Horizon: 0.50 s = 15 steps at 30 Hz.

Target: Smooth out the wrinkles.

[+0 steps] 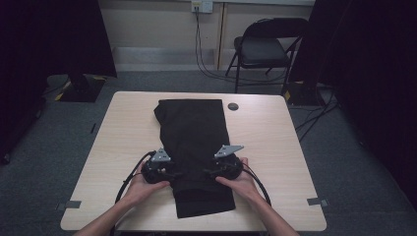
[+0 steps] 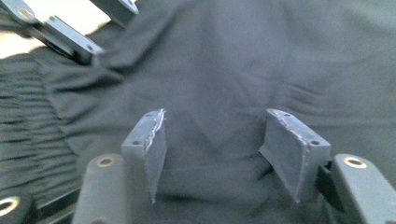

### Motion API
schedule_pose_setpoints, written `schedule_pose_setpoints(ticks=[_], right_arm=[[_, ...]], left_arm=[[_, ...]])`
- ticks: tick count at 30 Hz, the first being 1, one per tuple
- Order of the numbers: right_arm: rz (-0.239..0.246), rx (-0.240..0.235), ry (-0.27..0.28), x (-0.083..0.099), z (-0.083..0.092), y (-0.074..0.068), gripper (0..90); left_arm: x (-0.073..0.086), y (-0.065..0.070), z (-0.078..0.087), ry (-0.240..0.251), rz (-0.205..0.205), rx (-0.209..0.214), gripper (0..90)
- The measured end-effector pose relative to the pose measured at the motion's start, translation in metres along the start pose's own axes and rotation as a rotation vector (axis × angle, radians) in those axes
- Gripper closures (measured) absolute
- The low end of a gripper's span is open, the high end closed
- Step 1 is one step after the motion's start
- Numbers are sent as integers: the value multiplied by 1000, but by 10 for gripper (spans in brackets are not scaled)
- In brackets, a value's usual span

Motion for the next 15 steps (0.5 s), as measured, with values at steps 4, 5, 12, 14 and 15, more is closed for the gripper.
schedule_pose_setpoints(ticks=[4, 5, 12, 14, 15], right_arm=[[15, 32, -17, 6, -5, -5, 378], [26, 38, -27, 6, -4, -8, 378], [52, 12, -21, 16, 0, -28, 377], [50, -1, -7, 20, 2, -35, 377], [43, -5, -2, 21, 2, -36, 377]], left_arm=[[0, -2, 3, -19, 15, 30, 435], [0, -2, 4, -14, 22, 42, 431], [-8, -16, 23, 76, 61, 3, 424], [-7, -20, 24, 76, 73, -8, 417], [-6, -22, 23, 73, 80, -8, 413]])
Point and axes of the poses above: each handheld gripper's, and its own axes: z roughly backward along the jaws, x roughly out of its underside, y roughly to its right, the point moved 6 cm from there along -z, roughly forward along the jaws, and after that the axes turned 12 degrees about -y, right-handed, at the moved point
